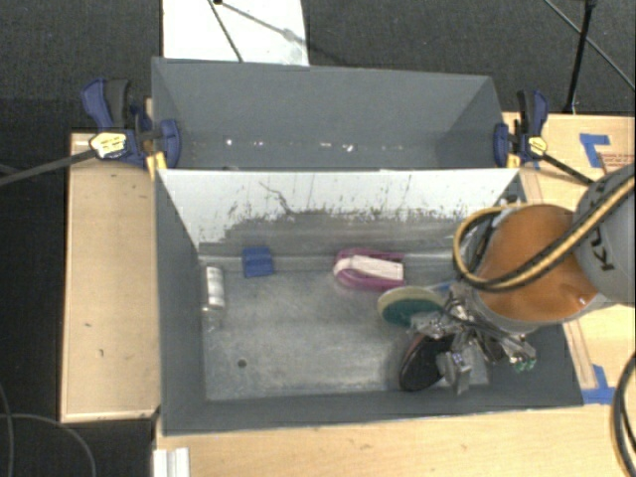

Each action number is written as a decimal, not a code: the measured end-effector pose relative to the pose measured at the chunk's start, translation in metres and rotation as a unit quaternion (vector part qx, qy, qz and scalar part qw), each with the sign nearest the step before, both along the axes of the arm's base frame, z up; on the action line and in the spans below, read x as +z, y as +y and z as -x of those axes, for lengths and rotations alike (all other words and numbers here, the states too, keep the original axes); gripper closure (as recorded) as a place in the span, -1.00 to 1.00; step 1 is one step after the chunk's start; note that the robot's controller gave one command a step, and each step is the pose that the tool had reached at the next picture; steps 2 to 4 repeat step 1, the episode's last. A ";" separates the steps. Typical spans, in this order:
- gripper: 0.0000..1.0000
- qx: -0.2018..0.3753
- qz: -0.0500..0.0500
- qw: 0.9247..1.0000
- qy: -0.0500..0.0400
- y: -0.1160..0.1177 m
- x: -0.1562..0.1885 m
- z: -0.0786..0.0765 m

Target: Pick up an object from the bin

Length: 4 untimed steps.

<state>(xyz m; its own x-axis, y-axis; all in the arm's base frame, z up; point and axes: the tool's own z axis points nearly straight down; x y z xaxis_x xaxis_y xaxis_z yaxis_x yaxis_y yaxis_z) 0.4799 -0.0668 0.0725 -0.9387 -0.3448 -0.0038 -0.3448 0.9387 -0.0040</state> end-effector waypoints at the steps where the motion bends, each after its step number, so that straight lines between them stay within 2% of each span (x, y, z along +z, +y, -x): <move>1: 1.00 0.062 0.000 0.998 -0.003 -0.015 0.217 -0.010; 4: 1.00 0.062 0.000 0.998 -0.003 -0.015 0.217 -0.010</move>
Offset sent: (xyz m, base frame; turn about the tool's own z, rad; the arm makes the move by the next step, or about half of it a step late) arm 0.0082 -0.0143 0.2127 -0.1263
